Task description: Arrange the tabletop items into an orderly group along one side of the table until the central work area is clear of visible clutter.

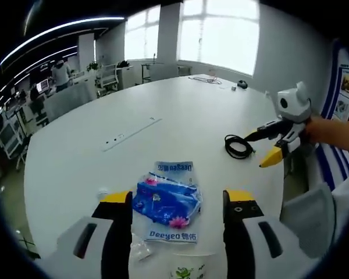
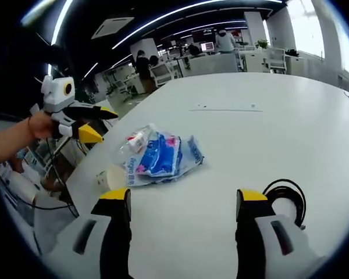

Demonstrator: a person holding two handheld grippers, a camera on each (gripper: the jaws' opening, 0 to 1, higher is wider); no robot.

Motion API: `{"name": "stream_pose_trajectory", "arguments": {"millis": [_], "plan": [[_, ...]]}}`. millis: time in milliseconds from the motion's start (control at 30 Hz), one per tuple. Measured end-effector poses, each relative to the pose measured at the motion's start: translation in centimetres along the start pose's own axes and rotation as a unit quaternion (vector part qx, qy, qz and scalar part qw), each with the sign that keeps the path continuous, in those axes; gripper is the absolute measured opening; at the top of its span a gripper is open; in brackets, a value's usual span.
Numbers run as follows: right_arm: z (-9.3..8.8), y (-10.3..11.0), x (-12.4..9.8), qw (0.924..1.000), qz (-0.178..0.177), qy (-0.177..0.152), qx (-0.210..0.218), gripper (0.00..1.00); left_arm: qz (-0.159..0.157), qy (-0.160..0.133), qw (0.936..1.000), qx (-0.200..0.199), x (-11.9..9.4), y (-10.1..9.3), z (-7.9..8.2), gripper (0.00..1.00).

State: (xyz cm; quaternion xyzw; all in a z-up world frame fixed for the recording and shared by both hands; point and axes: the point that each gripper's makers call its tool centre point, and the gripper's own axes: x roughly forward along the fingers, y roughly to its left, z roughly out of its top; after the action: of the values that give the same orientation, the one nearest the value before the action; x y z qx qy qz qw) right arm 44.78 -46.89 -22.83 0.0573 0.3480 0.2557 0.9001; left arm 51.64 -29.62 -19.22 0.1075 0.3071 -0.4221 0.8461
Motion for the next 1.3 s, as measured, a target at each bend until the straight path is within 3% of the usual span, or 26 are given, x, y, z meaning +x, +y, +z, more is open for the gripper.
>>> {"name": "stream_pose_trajectory", "arguments": {"millis": [767, 1300], "plan": [[-0.2, 1.8, 5.1, 0.9991, 0.026, 0.028, 0.020, 0.72, -0.033, 0.039, 0.9986, 0.017, 4.7, 5.3, -2.1, 0.58], [-1.1, 1.2, 6.3, 0.9983, 0.027, 0.046, 0.024, 0.72, -0.063, 0.081, 0.9938, 0.042, 8.8, 7.4, -4.1, 0.51]]}}
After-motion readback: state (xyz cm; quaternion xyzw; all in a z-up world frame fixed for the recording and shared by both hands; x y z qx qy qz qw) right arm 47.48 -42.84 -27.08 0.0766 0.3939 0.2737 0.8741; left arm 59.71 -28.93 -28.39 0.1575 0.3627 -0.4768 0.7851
